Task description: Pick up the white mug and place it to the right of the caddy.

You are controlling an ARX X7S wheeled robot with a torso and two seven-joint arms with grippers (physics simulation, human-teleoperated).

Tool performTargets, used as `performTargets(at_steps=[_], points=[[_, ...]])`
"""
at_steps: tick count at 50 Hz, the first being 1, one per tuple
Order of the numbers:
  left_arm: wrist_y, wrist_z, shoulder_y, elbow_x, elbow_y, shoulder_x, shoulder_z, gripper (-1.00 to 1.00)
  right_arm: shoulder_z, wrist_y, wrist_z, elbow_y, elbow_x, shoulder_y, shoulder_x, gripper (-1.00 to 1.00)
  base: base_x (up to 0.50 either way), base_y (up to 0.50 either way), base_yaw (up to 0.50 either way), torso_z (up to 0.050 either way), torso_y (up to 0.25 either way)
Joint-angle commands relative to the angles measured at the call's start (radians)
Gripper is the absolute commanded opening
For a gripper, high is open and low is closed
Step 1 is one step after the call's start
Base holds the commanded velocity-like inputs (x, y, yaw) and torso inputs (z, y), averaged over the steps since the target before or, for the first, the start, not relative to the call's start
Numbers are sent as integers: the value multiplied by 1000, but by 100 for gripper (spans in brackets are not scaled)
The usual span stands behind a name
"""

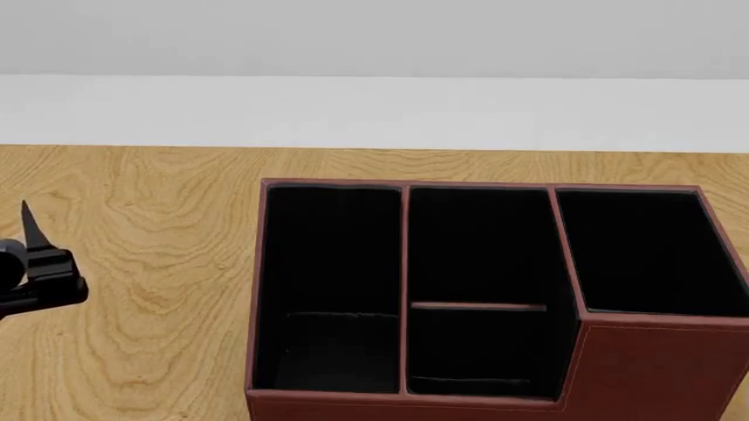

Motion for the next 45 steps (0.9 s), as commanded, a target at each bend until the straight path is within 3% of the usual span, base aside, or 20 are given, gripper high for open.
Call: performTargets(at_steps=[1,29,45], points=[[5,2,3,-5,1,-3,0,100,33,60,7,-132,20,-67,2,100,0,0,0,0,0],[14,1,15,-13,13,-9,2,100,139,212,34,-503,85,-208,-15,100,0,0,0,0,0],[50,3,31,-12,1,-7,5,100,132,225,36,-590,88,-248,-25,100,0,0,0,0,0]])
